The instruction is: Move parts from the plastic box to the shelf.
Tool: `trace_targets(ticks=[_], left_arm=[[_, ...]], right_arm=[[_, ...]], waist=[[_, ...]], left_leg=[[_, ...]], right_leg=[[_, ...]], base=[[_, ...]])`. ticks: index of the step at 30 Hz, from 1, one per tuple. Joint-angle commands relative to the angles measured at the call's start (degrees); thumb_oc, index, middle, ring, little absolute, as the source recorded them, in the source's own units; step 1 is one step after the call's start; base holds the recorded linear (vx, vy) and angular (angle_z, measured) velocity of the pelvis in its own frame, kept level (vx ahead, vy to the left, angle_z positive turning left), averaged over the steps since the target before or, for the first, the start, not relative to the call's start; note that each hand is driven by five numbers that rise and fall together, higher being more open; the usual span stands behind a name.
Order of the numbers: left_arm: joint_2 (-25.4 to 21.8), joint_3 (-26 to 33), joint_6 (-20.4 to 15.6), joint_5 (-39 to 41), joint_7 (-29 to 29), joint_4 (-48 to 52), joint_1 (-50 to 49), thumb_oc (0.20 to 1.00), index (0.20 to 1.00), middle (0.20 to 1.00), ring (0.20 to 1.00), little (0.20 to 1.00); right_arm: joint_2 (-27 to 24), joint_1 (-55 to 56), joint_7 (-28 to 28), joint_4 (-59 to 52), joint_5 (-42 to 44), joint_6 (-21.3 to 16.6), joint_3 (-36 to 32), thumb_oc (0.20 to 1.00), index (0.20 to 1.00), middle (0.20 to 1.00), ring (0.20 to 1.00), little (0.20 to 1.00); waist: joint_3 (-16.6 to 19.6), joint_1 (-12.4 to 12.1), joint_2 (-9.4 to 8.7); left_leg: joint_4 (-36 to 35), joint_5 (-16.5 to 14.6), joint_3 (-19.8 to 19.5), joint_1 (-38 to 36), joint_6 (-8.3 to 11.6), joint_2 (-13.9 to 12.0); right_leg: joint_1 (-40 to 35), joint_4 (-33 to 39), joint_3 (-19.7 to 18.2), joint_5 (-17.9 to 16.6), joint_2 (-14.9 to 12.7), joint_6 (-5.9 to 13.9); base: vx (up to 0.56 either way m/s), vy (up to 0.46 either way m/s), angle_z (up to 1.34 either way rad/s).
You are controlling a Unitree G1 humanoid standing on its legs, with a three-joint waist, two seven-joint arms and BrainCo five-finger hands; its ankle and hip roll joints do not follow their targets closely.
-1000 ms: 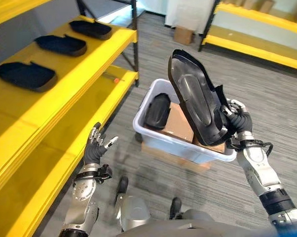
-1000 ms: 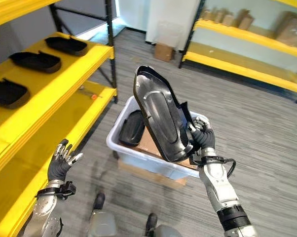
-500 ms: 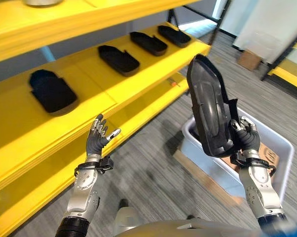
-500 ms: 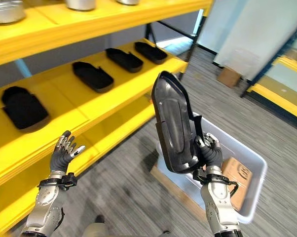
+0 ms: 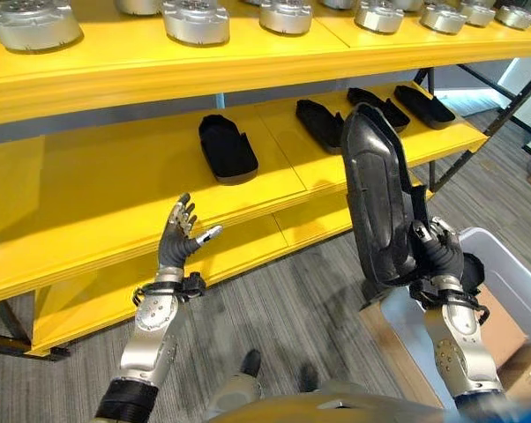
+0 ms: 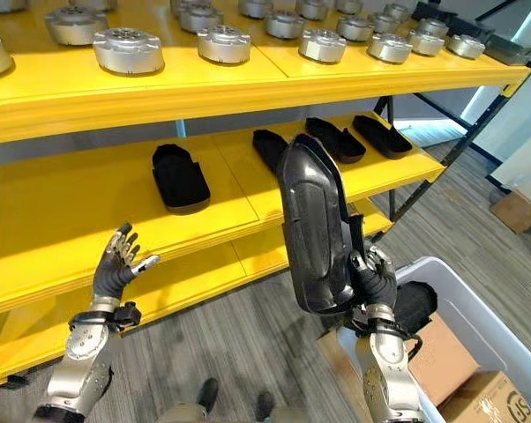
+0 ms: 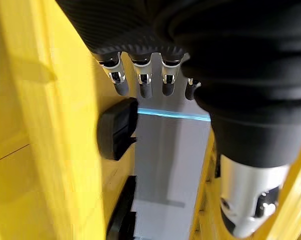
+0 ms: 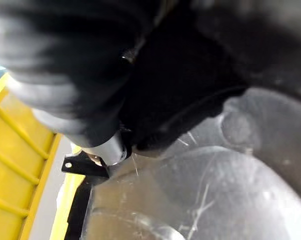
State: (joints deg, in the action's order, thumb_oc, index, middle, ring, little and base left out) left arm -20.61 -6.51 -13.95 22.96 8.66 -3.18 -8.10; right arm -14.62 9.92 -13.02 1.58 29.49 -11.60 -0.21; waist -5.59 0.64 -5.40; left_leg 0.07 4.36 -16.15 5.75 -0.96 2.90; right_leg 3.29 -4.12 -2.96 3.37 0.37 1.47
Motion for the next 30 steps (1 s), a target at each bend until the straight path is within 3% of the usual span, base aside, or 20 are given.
trace_targets(ticks=[1,3,9,11,12,13,14,15,16,17,18,20,21,22,24,25,26,30], left_arm=[[-1.34,0.48,-3.07,-0.93,-0.56,3.84,2.40,1.000,1.000,1.000,1.000,1.000],[-0.39,0.96,-3.28,-0.47,-0.77,4.17,0.72,1.000,1.000,1.000,1.000,1.000],[0.37,1.65,-2.87,0.70,-1.63,4.76,-2.04,1.000,1.000,1.000,1.000,1.000],[0.21,1.20,-3.14,1.47,-1.79,4.32,-1.23,1.000,1.000,1.000,1.000,1.000],[0.11,1.00,-3.06,1.72,-1.79,4.22,-0.77,1.000,1.000,1.000,1.000,1.000],[0.05,0.97,-3.05,1.96,-1.70,4.09,-0.38,1.000,1.000,1.000,1.000,1.000],[0.02,0.99,-3.03,1.97,-1.69,4.12,-0.41,1.000,1.000,1.000,1.000,1.000],[0.06,1.31,-2.93,1.96,-1.34,4.53,-1.22,1.000,1.000,1.000,1.000,1.000],[0.07,1.31,-2.93,1.96,-1.34,4.54,-1.24,1.000,1.000,1.000,1.000,1.000],[0.26,1.57,-2.89,1.93,-1.08,4.63,-1.53,1.000,1.000,1.000,1.000,1.000],[0.29,1.79,-2.80,1.83,-0.63,4.67,-1.78,1.000,1.000,1.000,1.000,1.000],[0.01,2.06,-2.81,1.20,-0.02,4.58,-1.52,1.000,1.000,1.000,1.000,1.000],[0.11,2.25,-2.81,1.02,0.07,4.63,-1.61,1.000,1.000,1.000,1.000,1.000],[0.34,2.58,-2.80,0.84,0.33,4.63,-1.75,1.000,1.000,1.000,1.000,1.000],[0.66,3.37,-3.07,1.81,-0.25,4.92,-1.98,1.000,1.000,1.000,1.000,1.000],[0.51,3.53,-3.15,2.02,-0.60,5.11,-1.90,1.000,1.000,1.000,1.000,1.000],[-0.38,3.21,-3.44,2.31,-1.71,5.40,-1.55,1.000,1.000,1.000,1.000,1.000],[-2.11,3.03,-3.56,2.34,-1.77,5.96,-0.83,1.000,1.000,1.000,1.000,1.000]], right_arm=[[-2.63,-2.83,0.79,-6.16,1.71,-5.00,-3.38,0.200,0.200,0.200,0.200,0.200],[-2.93,-1.59,0.26,-5.80,1.53,-4.89,-4.49,0.200,0.200,0.200,0.200,0.200],[-3.17,0.39,0.20,-5.40,1.38,-4.32,-5.92,0.200,0.200,0.200,0.200,0.200],[-3.71,0.65,0.09,-5.48,1.75,-4.79,-6.83,0.200,0.200,0.200,0.200,0.200],[-4.16,0.74,-0.11,-5.67,1.65,-5.01,-7.46,0.200,0.200,0.200,0.200,0.200],[-4.45,0.84,-0.69,-6.12,1.72,-5.11,-7.72,0.200,0.200,0.200,0.200,0.200],[-4.43,0.86,-0.69,-6.13,1.73,-5.10,-7.70,0.200,0.200,0.200,0.200,0.200],[-4.50,1.61,-0.45,-6.06,1.86,-4.50,-7.64,0.200,0.200,0.200,0.200,0.200],[-4.50,1.62,-0.46,-6.07,1.86,-4.49,-7.64,0.200,0.200,0.200,0.200,0.200],[-4.40,2.16,-0.09,-5.95,1.85,-4.39,-7.65,0.200,0.200,0.200,0.200,0.200],[-4.69,2.84,-0.37,-5.70,1.91,-4.35,-7.92,0.200,0.200,0.200,0.200,0.200],[-5.17,2.91,-0.51,-5.71,1.53,-4.30,-7.26,0.200,0.200,0.200,0.200,0.200],[-5.46,2.75,-0.40,-5.67,1.50,-4.16,-6.89,0.200,0.200,0.200,0.200,0.200],[-5.79,2.31,-0.29,-5.46,0.97,-4.00,-6.25,0.200,0.200,0.200,0.200,0.200],[-5.81,1.44,0.50,-5.62,0.86,-3.62,-5.25,0.200,0.200,0.200,0.200,0.200],[-5.83,1.30,0.83,-5.80,0.59,-3.47,-5.20,0.200,0.200,0.200,0.200,0.200],[-5.54,1.23,1.56,-6.23,0.18,-3.12,-5.08,0.200,0.200,0.200,0.200,0.200],[-5.24,0.63,2.06,-6.19,-0.23,-2.45,-3.98,0.200,0.200,0.200,0.200,0.200]], waist=[[-0.42,0.35,0.90],[0.12,-0.10,0.90],[0.30,-0.62,0.86],[-1.27,-0.34,0.51],[-2.34,0.38,0.36],[-3.36,0.93,-0.81],[-3.42,0.80,-0.77],[-3.00,0.80,-1.01],[-3.01,0.81,-1.01],[-2.61,1.12,-0.79],[-2.36,1.84,0.08],[-2.37,2.03,1.77],[-2.42,1.85,2.69],[-2.45,1.36,3.58],[-1.98,0.96,4.51],[-1.96,0.76,4.55],[-2.26,0.17,4.19],[-3.08,-0.87,3.22]], left_leg=[[-4.17,-1.88,2.75,-5.99,-1.39,4.37],[-3.93,-2.43,2.89,-5.88,-1.33,4.48],[-0.11,-4.38,2.82,-5.53,-0.82,5.38],[6.15,-4.85,5.42,-2.20,1.54,5.70],[9.30,-5.30,9.65,-0.40,2.58,3.89],[12.76,-5.90,15.83,2.23,2.26,-1.83],[13.25,-6.28,15.94,2.33,2.29,-1.95],[11.97,-6.23,15.50,1.72,2.28,-5.87],[11.95,-6.22,15.50,1.68,2.28,-5.86],[9.72,-3.88,15.44,1.14,3.06,-9.94],[4.73,2.89,16.54,1.00,4.72,-17.47],[-1.74,10.27,16.75,0.18,7.48,-22.45],[-3.16,11.70,15.88,-0.90,8.41,-23.21],[-3.37,12.57,14.42,-1.79,9.35,-23.44],[-2.96,7.40,14.67,-3.05,9.57,-22.24],[-1.96,5.78,15.84,-2.78,9.57,-21.62],[1.19,1.84,16.53,-1.47,9.06,-19.78],[6.51,-1.58,15.77,0.99,8.68,-16.71]], right_leg=[[1.22,0.24,-2.05,-3.11,4.54,2.17],[-0.19,2.29,-2.60,-3.61,4.61,1.62],[-2.43,4.19,1.18,-3.39,3.07,1.38],[-2.63,4.40,2.89,-3.38,1.62,1.33],[-2.96,4.13,3.74,-3.04,0.86,1.31],[-2.66,3.50,4.93,-3.06,-1.56,1.34],[-2.70,3.39,4.81,-2.94,-1.45,1.33],[-2.95,2.99,5.16,-1.86,-2.61,1.57],[-2.97,2.99,5.17,-1.85,-2.61,1.57],[-2.80,2.42,5.74,-1.14,-3.49,1.84],[-2.06,0.67,6.97,0.54,-4.93,2.10],[-1.06,-2.08,7.32,2.37,-5.61,2.98],[-0.45,-3.60,7.00,3.01,-5.67,3.36],[-0.03,-5.09,6.30,3.42,-5.75,3.70],[-0.24,-6.42,5.83,4.27,-7.02,4.46],[-0.75,-6.65,5.88,4.37,-7.94,4.90],[-2.62,-5.98,6.91,4.06,-10.48,6.04],[-5.00,-4.02,8.59,2.07,-13.60,7.56]], base=[[0.01,-0.011,-0.11],[0.07,-0.045,0.01],[0.06,-0.036,0.04],[-0.05,0.015,0.22],[-0.12,0.057,1.27],[-0.08,0.046,1.39],[-0.02,0.072,1.40],[0.04,0.040,0.25],[0.07,0.097,0.05],[0.08,0.199,0.10],[0.11,0.291,0.33],[0.12,0.320,0.64],[0.14,0.305,0.40],[0.13,0.277,-0.04],[0.17,0.270,-0.47],[0.24,0.340,-0.34],[0.22,0.317,0.01],[0.11,0.182,0.18]])
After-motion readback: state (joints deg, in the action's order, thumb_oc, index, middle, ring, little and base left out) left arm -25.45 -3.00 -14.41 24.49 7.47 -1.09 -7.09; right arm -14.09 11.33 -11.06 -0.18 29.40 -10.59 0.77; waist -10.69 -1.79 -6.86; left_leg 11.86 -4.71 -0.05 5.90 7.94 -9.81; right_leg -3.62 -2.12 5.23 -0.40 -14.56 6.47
